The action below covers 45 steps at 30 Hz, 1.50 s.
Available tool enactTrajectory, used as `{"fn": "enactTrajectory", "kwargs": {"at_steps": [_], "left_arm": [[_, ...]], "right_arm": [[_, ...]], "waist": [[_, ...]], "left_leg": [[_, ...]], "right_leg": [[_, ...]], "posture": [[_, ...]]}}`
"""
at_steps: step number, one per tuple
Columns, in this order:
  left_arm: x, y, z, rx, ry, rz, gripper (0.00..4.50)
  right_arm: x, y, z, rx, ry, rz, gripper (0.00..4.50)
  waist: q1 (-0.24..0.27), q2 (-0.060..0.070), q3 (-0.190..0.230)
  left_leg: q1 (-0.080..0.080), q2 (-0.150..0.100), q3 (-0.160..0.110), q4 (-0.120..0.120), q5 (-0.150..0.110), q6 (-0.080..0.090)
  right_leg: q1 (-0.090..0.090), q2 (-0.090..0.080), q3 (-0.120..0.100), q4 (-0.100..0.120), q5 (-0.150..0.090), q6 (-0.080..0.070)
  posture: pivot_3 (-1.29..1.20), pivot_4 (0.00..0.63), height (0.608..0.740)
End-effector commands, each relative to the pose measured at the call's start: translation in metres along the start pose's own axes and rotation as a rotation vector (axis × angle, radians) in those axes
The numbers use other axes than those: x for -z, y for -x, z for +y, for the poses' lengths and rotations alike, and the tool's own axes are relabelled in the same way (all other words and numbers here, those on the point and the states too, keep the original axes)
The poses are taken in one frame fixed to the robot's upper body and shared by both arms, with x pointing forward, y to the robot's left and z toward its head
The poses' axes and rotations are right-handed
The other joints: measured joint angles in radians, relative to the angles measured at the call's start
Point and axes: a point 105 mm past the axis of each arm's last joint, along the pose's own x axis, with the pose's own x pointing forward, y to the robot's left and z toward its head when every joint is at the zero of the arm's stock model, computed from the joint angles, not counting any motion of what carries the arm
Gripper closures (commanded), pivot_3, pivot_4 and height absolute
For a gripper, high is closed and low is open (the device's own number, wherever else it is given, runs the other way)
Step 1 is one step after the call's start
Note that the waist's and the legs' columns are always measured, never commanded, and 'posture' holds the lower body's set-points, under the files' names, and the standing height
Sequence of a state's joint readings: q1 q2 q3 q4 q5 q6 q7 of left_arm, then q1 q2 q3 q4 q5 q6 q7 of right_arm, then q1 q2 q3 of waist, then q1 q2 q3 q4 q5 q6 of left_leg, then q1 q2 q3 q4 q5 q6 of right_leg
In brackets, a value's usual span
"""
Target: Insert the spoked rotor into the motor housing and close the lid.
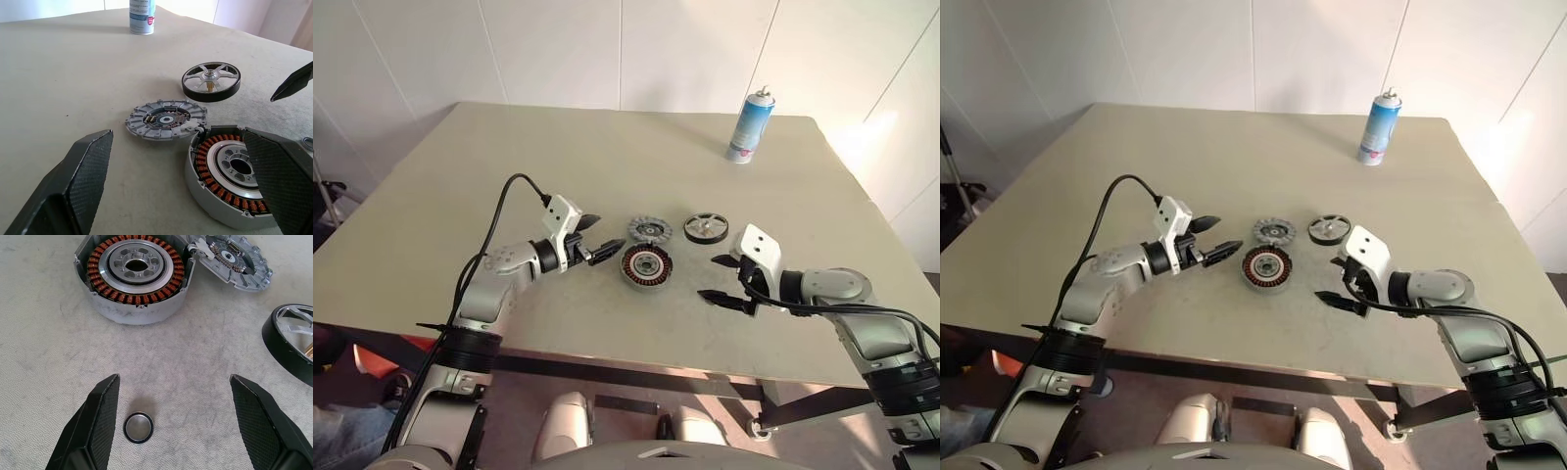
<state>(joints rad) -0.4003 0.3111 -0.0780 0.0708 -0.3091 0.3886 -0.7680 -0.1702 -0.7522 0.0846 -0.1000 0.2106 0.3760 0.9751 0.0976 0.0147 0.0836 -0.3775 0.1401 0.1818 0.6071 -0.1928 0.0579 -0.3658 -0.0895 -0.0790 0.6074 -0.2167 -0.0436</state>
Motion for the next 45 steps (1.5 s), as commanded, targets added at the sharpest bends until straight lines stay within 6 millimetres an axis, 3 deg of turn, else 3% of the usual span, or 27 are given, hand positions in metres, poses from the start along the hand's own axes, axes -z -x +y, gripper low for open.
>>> {"fn": "enactTrajectory", "kwargs": {"at_steps": [1,21,30,39,42,45], "left_arm": [[-0.015,0.0,0.0,0.001,-0.042,-0.046,0.02],[-0.012,0.001,0.002,-0.003,-0.044,-0.036,0.02],[-0.009,0.001,0.002,-0.009,-0.039,-0.029,0.02],[-0.008,0.001,0.003,-0.014,-0.043,-0.024,0.02],[-0.008,0.001,0.004,-0.019,-0.046,-0.022,0.0],[-0.008,0.001,0.005,-0.023,-0.048,-0.022,0.0]], "right_arm": [[-0.012,0.003,-0.007,0.028,0.038,-0.03,0.44],[-0.006,0.004,-0.004,0.026,0.026,-0.015,0.44],[0.009,0.008,-0.001,0.03,0.0,0.03,0.44],[0.037,0.011,-0.002,0.048,-0.049,0.104,0.44],[0.043,0.012,-0.003,0.049,-0.056,0.121,1.05],[0.045,0.012,-0.004,0.05,-0.055,0.13,2.02]], "waist": [[0.0,0.0,0.0],[0.0,0.0,0.0],[0.0,0.0,0.0],[0.0,0.0,0.0],[-0.001,0.0,0.0],[0.0,0.0,0.0]], "left_leg": [[0.0,0.0,0.0,0.0,0.0,0.0],[0.0,0.0,0.0,0.0,0.0,0.0],[0.0,0.0,0.0,0.0,0.0,0.0],[0.0,0.0,0.0,-0.001,0.0,0.0],[0.001,0.0,0.0,0.0,0.0,0.0],[0.003,-0.001,0.0,0.0,0.0,0.0]], "right_leg": [[0.0,0.0,0.0,0.0,0.0,0.0],[0.0,0.0,0.0,0.0,-0.002,0.003],[0.0,0.0,0.0,0.0,-0.002,0.003],[0.0,0.0,0.0,-0.001,-0.002,0.004],[0.002,0.0,0.0,-0.001,-0.002,0.004],[0.004,0.0,0.0,-0.002,-0.003,0.004]], "posture": [[0.0,0.0,0.74],[0.0,0.0,0.74],[0.0,0.0,0.74],[0.0,0.0,0.74],[0.0,0.0,0.74],[0.0,0.0,0.74]]}}
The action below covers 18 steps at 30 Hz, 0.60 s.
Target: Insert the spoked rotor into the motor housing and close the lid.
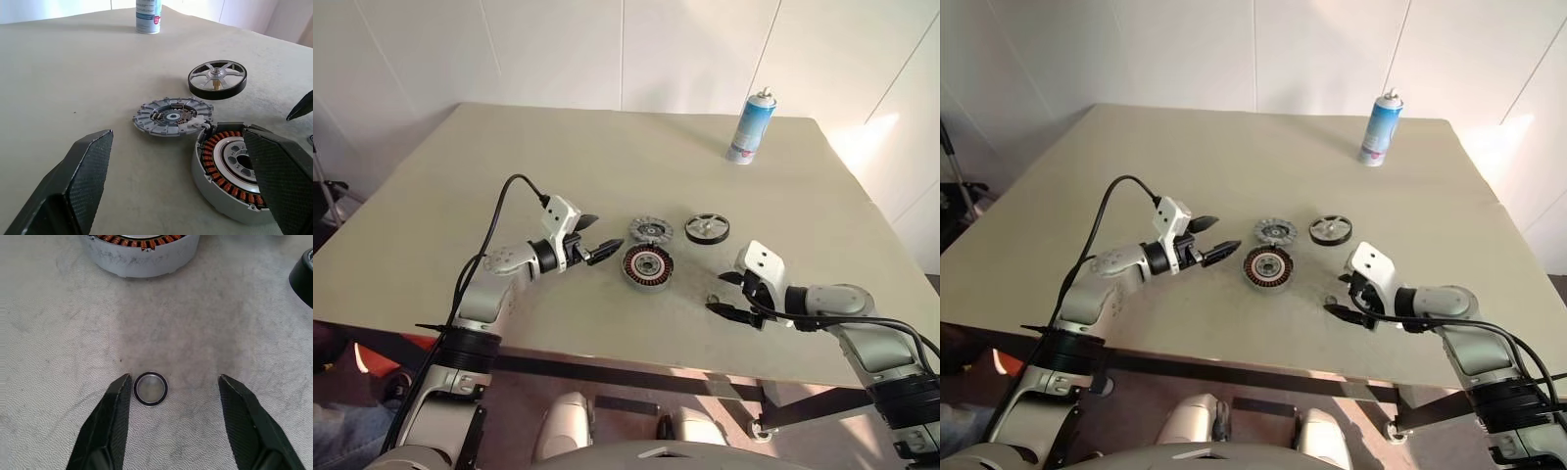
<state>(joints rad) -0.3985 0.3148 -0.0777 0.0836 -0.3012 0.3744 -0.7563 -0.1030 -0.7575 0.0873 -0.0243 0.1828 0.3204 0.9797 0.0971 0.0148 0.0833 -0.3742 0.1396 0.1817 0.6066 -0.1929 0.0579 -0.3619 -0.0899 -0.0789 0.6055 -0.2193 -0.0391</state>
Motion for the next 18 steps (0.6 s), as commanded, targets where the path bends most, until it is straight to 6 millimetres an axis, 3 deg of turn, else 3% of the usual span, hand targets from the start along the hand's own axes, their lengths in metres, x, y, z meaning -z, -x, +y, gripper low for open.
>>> {"fn": "enactTrajectory", "kwargs": {"at_steps": [1,6,8,14,18], "left_arm": [[-0.011,0.0,0.002,-0.003,-0.042,-0.028,0.0],[-0.011,0.0,0.002,-0.006,-0.043,-0.028,0.0],[-0.011,0.0,0.002,-0.007,-0.043,-0.029,0.0],[-0.01,0.002,0.003,-0.01,-0.041,-0.028,0.0],[-0.008,0.003,0.004,-0.013,-0.033,-0.022,0.0]], "right_arm": [[0.012,0.008,-0.012,0.056,0.002,0.065,2.32],[0.012,0.007,-0.014,0.061,0.016,0.068,3.93],[0.006,0.006,-0.015,0.063,0.028,0.046,3.93],[-0.05,0.004,-0.026,0.106,0.05,-0.132,3.93],[-0.104,-0.003,-0.023,0.093,0.067,-0.3,3.93]], "waist": [[0.0,0.0,0.0],[0.0,0.0,0.0],[0.0,0.0,0.0],[-0.004,0.0,0.0],[-0.005,0.0,0.0]], "left_leg": [[0.001,0.0,0.0,0.0,0.0,0.0],[0.005,-0.001,0.0,0.0,0.0,0.0],[0.005,-0.001,-0.001,0.0,0.0,0.0],[0.005,-0.001,-0.001,0.0,0.0,0.0],[0.002,-0.001,-0.001,-0.003,0.0,-0.001]], "right_leg": [[0.001,0.0,0.0,0.0,0.0,0.0],[0.004,0.0,0.0,-0.003,0.0,0.001],[0.006,-0.001,0.0,-0.004,-0.001,0.001],[0.003,-0.001,0.0,-0.004,-0.001,0.001],[-0.003,-0.001,0.0,0.001,0.0,0.001]], "posture": [[0.0,0.0,0.74],[0.0,0.0,0.74],[0.0,0.0,0.74],[0.0,0.0,0.74],[0.0,0.0,0.74]]}}
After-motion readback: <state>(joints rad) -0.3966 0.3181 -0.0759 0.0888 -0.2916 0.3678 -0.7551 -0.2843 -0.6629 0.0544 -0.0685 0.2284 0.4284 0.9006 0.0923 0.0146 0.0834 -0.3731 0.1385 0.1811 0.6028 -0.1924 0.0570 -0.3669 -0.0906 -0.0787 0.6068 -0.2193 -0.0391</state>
